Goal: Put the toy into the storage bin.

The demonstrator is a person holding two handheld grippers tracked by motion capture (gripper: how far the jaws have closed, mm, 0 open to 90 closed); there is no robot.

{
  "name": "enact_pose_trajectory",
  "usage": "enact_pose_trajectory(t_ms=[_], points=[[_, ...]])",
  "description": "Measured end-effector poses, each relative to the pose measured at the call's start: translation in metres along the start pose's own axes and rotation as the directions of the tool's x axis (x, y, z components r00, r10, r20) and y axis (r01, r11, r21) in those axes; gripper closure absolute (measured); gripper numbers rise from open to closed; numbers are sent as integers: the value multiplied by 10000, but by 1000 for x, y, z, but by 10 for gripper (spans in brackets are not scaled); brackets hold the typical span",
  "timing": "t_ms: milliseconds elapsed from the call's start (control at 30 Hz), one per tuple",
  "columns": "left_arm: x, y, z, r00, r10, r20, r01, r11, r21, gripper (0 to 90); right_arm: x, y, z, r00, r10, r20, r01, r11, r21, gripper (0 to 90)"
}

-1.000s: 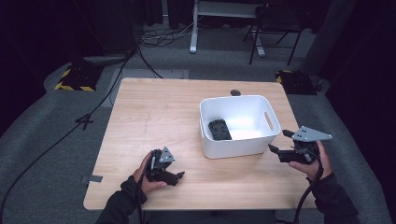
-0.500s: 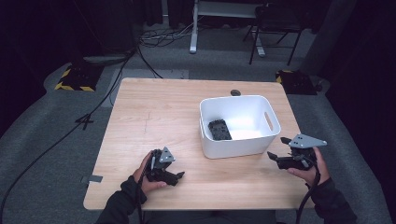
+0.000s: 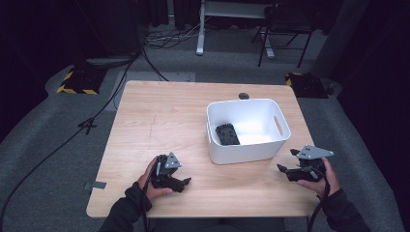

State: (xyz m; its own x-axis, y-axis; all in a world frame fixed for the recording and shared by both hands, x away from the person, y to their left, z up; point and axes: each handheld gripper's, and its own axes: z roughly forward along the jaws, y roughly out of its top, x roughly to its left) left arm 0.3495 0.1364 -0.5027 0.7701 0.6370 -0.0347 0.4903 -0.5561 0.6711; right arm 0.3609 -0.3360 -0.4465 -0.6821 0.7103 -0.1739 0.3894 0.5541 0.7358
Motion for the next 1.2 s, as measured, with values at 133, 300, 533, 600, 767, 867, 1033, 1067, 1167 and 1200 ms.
enact_pose_trajectory(t_ms=[133,300,533,600,767,867,1033,1067,1167,1200], points=[[0,0,0,10000,-5,2,5,10000,-3,107,0,-7,1,9999,122,-78,-121,9999,117,207],[0,0,0,10000,-8,1,8,10000,-2,108,0,-17,2,9996,217,-202,-213,9996,200,207],[0,0,0,10000,-4,1,4,10000,1,107,-1,-31,2,9986,363,-378,-345,9983,476,205],[0,0,0,10000,-6,1,6,10000,0,108,-2,-36,2,9982,464,-379,-446,9979,462,205],[0,0,0,10000,-8,0,8,10000,-1,107,-5,-49,2,9955,776,-537,-741,9952,640,204],[0,0,0,10000,-3,1,3,10000,2,108,-5,-56,2,9933,1042,-500,-1008,9926,671,204],[0,0,0,10000,-5,1,5,10000,0,107,-8,-70,1,9874,1488,-528,-1450,9869,706,188],[0,0,0,10000,-6,3,6,10000,0,107,-10,-74,1,9829,1745,-588,-1713,9836,564,189],[0,0,0,10000,-6,-13,6,10000,5,108,-10,-81,-2,9813,1887,-377,-1881,9820,201,184],[0,0,0,10000,-11,-14,11,10000,3,108,-10,-81,-2,9806,1937,-312,-1932,9810,199,181]])
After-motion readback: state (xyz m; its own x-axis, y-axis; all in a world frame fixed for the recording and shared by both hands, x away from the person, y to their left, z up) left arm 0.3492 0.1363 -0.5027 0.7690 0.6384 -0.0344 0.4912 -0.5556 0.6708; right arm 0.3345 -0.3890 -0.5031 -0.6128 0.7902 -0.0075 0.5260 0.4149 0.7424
